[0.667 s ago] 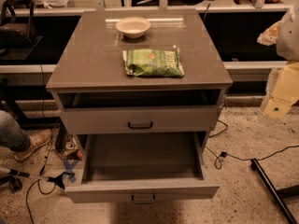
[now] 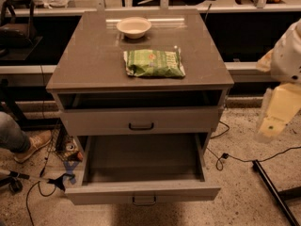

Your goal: Close middle drawer

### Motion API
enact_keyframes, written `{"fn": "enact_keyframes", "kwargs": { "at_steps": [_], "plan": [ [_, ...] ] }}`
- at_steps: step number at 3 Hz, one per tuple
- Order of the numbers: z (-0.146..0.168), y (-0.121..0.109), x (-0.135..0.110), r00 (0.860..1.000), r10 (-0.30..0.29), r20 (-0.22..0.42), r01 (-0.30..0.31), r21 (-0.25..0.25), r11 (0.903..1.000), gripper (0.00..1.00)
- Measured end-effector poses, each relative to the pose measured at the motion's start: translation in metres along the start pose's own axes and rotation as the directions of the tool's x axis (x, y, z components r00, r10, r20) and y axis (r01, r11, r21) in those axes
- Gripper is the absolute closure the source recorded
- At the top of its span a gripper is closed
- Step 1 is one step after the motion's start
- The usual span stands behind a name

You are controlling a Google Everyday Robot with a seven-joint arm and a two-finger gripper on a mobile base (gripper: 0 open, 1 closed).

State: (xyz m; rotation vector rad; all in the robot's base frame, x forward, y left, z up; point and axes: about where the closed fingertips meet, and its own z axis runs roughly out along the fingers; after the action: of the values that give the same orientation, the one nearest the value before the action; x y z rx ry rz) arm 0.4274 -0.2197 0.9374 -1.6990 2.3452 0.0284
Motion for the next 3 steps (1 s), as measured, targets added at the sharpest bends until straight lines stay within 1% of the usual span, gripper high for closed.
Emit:
{"fn": "enact_keyframes", "kwargs": {
  "at_steps": [1, 2, 3],
  "plan": [
    [0.060, 0.034, 0.019, 0.993, 0.113, -0.036, -0.117, -0.163, 0.9797, 0.00],
    [0.120, 0.074, 0.032, 0.974, 0.209, -0.087, -0.225, -0.283, 0.9325, 0.00],
    [0.182, 0.112, 0.043, 0.934, 0.334, -0.129, -0.358, -0.360, 0.8615, 0.00]
  ]
}}
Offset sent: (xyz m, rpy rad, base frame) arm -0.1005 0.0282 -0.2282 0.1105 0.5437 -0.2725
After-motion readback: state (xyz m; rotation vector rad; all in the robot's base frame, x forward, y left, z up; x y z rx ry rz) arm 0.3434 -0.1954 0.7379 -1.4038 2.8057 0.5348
